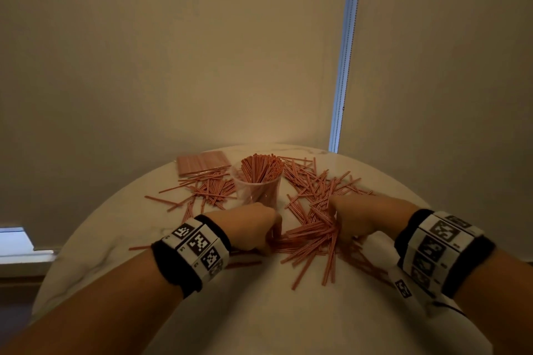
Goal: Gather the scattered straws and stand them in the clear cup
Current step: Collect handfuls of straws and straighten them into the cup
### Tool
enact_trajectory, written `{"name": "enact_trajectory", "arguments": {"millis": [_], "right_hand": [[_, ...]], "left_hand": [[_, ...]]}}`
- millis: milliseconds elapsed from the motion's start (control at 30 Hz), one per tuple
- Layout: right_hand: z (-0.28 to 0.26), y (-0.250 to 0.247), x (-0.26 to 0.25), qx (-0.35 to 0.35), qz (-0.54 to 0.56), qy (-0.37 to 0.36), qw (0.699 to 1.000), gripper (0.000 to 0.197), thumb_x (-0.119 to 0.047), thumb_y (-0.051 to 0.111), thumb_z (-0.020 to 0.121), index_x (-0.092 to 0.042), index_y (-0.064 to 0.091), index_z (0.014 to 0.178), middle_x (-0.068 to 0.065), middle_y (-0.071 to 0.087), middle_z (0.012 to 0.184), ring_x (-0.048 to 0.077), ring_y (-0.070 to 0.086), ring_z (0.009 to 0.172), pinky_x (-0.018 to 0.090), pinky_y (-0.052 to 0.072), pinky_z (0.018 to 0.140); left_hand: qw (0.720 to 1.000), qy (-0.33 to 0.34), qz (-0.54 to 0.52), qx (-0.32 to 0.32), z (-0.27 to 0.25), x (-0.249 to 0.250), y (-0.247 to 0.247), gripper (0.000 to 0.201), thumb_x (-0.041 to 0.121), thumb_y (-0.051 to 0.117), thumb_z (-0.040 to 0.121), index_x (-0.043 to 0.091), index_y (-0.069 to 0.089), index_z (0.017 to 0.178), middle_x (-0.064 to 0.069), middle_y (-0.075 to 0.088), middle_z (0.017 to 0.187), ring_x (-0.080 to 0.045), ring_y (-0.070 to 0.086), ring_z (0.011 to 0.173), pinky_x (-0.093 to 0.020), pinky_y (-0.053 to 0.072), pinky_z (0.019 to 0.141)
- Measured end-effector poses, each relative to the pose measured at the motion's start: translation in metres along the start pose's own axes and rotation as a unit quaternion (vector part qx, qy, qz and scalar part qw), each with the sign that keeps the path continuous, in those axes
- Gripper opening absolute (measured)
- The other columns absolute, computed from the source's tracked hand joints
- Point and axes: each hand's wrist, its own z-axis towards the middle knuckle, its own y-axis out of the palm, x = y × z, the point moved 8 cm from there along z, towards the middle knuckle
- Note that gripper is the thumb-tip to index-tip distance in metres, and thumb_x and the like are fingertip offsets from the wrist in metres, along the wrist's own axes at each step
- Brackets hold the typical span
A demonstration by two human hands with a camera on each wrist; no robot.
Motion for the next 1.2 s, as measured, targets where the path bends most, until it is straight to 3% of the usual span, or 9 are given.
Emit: {"name": "enact_trajectory", "arguments": {"millis": [200, 333, 433, 567, 700, 800, 1000, 1100, 1200], "right_hand": [[0.007, 0.002, -0.011, -0.012, 0.033, 0.02, 0.999, 0.081, -0.008, 0.08, 0.079, -0.016, 0.034, 0.146, 0.01, 0.059, 0.112, 0.017, 0.063, 0.074, 0.019, 0.051, 0.045], [0.007, 0.004, -0.018, -0.048, 0.05, 0.035, 0.997, 0.088, -0.021, 0.077, 0.081, -0.024, 0.026, 0.152, 0.015, 0.055, 0.13, 0.027, 0.065, 0.097, 0.036, 0.063, 0.072], [0.007, 0.005, -0.028, -0.046, 0.01, 0.01, 0.999, 0.082, -0.031, 0.074, 0.083, -0.042, 0.027, 0.15, 0.009, 0.058, 0.127, 0.021, 0.065, 0.09, 0.035, 0.06, 0.077], [0.005, 0.003, -0.04, -0.007, 0.026, -0.023, 0.999, 0.06, -0.038, 0.075, 0.082, -0.038, 0.047, 0.135, -0.002, 0.059, 0.112, 0.019, 0.067, 0.084, 0.026, 0.057, 0.061], [0.004, 0.005, -0.05, 0.019, -0.016, -0.038, 0.999, 0.066, -0.066, 0.066, 0.078, -0.032, 0.048, 0.132, -0.003, 0.059, 0.116, 0.018, 0.061, 0.096, 0.035, 0.054, 0.082], [0.003, 0.007, -0.058, 0.032, -0.032, -0.06, 0.997, 0.061, -0.059, 0.075, 0.076, -0.033, 0.053, 0.127, -0.005, 0.056, 0.112, 0.014, 0.055, 0.09, 0.029, 0.048, 0.071], [-0.005, 0.001, -0.075, 0.095, -0.122, -0.087, 0.984, 0.041, -0.044, 0.076, 0.081, -0.037, 0.064, 0.12, 0.0, 0.037, 0.125, 0.024, 0.045, 0.112, 0.036, 0.047, 0.086], [-0.011, 0.003, -0.086, 0.112, -0.15, -0.134, 0.973, 0.031, -0.033, 0.07, 0.089, -0.031, 0.063, 0.119, -0.002, 0.05, 0.121, 0.021, 0.052, 0.109, 0.031, 0.046, 0.08], [-0.015, 0.002, -0.09, 0.135, -0.131, -0.159, 0.969, 0.017, -0.025, 0.061, 0.095, -0.027, 0.06, 0.112, -0.003, 0.059, 0.104, 0.017, 0.057, 0.094, 0.032, 0.051, 0.08]], "left_hand": [[0.998, -0.03, 0.057, 0.013, -0.027, -0.026, -0.011, 0.023, 0.014, 0.063, 0.096, 0.014, 0.066, 0.119, -0.005, 0.068, 0.109, -0.024, 0.063, 0.095, -0.034, 0.052, 0.08], [0.998, -0.033, 0.034, 0.037, -0.042, -0.036, -0.018, 0.019, 0.013, 0.054, 0.102, 0.017, 0.06, 0.119, -0.002, 0.064, 0.11, -0.017, 0.057, 0.092, -0.027, 0.043, 0.077], [0.998, -0.045, -0.011, 0.037, -0.048, -0.043, -0.019, 0.017, 0.009, 0.049, 0.103, 0.025, 0.052, 0.108, 0.003, 0.067, 0.11, -0.013, 0.059, 0.092, -0.022, 0.041, 0.073], [0.994, -0.032, -0.077, 0.066, -0.055, -0.045, -0.025, 0.02, 0.009, 0.035, 0.106, 0.029, 0.041, 0.105, 0.005, 0.064, 0.101, -0.014, 0.059, 0.088, -0.027, 0.047, 0.077], [0.977, -0.033, -0.173, 0.119, -0.059, -0.047, -0.037, 0.023, 0.011, 0.039, 0.105, 0.033, 0.047, 0.101, 0.002, 0.065, 0.098, -0.012, 0.062, 0.085, -0.017, 0.047, 0.064], [0.962, -0.044, -0.225, 0.151, -0.059, -0.047, -0.044, 0.025, 0.011, 0.043, 0.102, 0.015, 0.048, 0.126, -0.004, 0.065, 0.102, -0.025, 0.065, 0.094, -0.041, 0.055, 0.082], [0.875, -0.028, -0.443, 0.194, -0.061, -0.047, -0.048, 0.027, 0.008, 0.039, 0.102, 0.024, 0.054, 0.118, 0.004, 0.055, 0.085, -0.009, 0.051, 0.071, -0.032, 0.049, 0.072], [0.821, -0.028, -0.53, 0.21, -0.061, -0.052, -0.048, 0.014, 0.019, 0.041, 0.106, 0.022, 0.054, 0.103, 0.009, 0.046, 0.072, -0.006, 0.042, 0.059, -0.027, 0.04, 0.063], [0.772, -0.049, -0.581, 0.254, -0.063, -0.062, -0.052, 0.028, 0.044, 0.044, 0.108, 0.02, 0.051, 0.095, 0.009, 0.042, 0.066, -0.005, 0.039, 0.052, -0.023, 0.036, 0.054]]}}
